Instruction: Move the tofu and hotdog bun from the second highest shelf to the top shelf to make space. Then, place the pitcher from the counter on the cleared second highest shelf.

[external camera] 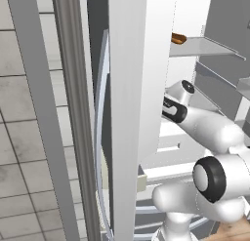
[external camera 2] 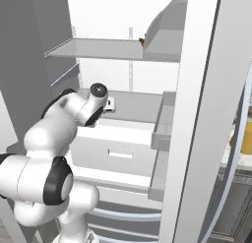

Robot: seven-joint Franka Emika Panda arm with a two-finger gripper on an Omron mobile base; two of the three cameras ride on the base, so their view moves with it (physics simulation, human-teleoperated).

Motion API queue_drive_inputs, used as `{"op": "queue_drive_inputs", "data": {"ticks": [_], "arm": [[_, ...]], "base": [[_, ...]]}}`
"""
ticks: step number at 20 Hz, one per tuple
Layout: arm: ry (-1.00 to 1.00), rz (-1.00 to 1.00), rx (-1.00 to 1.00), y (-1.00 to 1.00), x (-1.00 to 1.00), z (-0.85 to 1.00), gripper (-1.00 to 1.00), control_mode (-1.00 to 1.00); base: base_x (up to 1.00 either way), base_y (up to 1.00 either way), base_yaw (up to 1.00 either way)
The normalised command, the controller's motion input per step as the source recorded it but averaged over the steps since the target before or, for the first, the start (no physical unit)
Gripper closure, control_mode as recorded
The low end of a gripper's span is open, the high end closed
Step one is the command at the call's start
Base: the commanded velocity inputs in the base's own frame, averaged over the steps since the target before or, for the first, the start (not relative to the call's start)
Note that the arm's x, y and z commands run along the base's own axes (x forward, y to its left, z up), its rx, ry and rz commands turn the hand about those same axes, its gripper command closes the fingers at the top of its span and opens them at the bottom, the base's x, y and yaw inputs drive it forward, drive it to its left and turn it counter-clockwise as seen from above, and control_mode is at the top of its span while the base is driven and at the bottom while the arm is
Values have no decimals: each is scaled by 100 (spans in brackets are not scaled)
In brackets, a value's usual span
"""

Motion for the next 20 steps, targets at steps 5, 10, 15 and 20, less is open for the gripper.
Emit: {"op": "queue_drive_inputs", "data": {"ticks": [5,10,15,20], "arm": [[0,0,0,1,26,-26,-100,-100],[0,0,0,2,31,-22,-100,-100],[2,0,0,2,35,-12,-100,-100],[5,0,0,6,33,-8,-100,-100]], "base": [[0,0,0],[0,0,0],[0,0,0],[0,0,0]]}}
